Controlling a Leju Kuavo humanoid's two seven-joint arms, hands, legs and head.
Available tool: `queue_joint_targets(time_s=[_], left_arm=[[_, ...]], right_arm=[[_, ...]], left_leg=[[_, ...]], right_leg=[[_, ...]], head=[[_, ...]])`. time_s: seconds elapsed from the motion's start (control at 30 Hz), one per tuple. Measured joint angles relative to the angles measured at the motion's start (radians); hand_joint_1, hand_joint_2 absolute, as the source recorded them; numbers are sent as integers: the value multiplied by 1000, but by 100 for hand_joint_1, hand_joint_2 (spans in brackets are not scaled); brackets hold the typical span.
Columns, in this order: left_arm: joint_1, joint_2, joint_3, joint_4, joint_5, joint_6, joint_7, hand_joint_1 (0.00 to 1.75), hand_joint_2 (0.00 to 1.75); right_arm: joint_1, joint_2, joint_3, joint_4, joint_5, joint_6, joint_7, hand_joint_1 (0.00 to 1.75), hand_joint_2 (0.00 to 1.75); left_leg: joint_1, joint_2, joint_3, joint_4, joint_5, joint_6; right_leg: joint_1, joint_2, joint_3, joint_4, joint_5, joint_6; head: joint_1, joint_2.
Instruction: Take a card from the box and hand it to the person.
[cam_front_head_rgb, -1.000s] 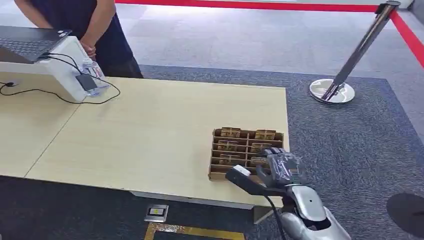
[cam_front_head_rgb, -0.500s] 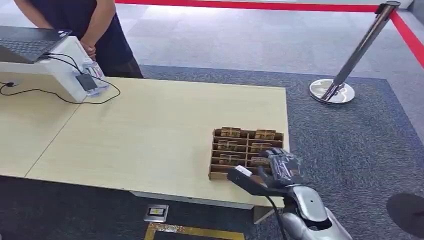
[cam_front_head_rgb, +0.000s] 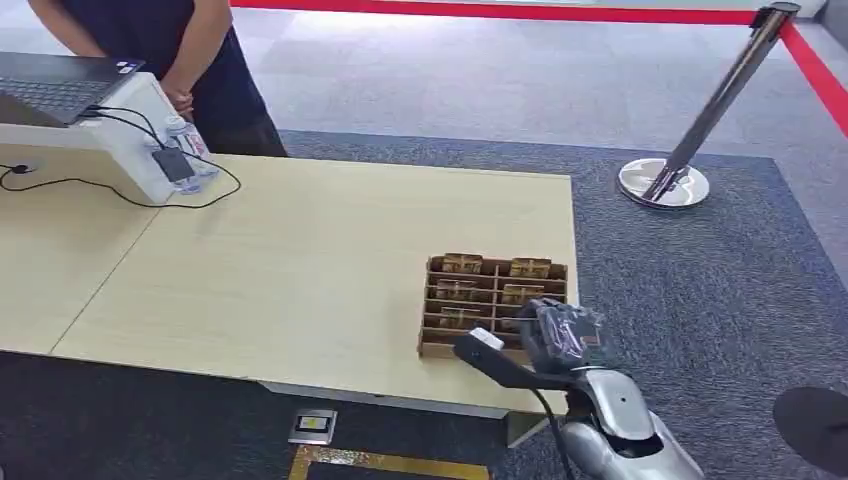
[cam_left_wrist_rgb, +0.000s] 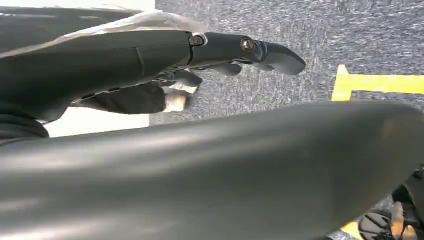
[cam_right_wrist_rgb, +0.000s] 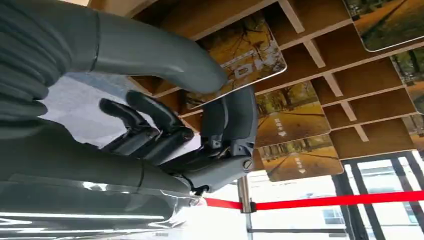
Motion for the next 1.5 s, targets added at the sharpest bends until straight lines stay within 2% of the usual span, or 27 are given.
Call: queue_joint_targets(time_s=[0.4, 0.87, 1.1, 1.2, 1.3, 1.5], left_arm=[[0, 0, 0, 0, 3, 3, 7, 0, 0], [0, -3, 0, 5, 14, 15, -3, 0, 0], [0, -6, 0, 5, 11, 14, -7, 0, 0], [-2, -8, 0, 5, 8, 11, -19, 0, 0], [-4, -8, -1, 5, -2, 4, -23, 0, 0], [-12, -8, -19, 5, -22, -6, -23, 0, 0]], right_arm=[[8, 6, -2, -34, -10, -19, -19, 175, 175], [53, -37, -47, -273, -43, -89, -103, 175, 175], [18, -35, -55, -318, -59, -94, -148, 175, 175], [-73, -21, -40, -278, -82, -79, -174, 175, 175], [-195, 15, -6, -187, -100, -55, -177, 175, 175], [-460, 143, 68, 71, -108, -63, -176, 175, 175]], left_leg=[[0, 0, 0, 0, 0, 0], [0, 0, 0, 0, 0, 0], [0, 0, -1, 0, 0, 0], [0, 2, 0, 0, 0, 0], [0, 1, -1, 0, 3, -1], [1, 1, -2, 0, 5, -3]], right_leg=[[0, 0, 0, 0, 0, 0], [0, 0, 0, 0, 0, 0], [0, 0, 0, 1, 0, 0], [0, 0, 0, 1, 1, -1], [0, 0, -1, 1, 2, 0], [0, 0, -3, 3, 4, -2]], head=[[0, 0], [0, 0], [0, 0], [0, 0], [0, 0], [0, 0]])
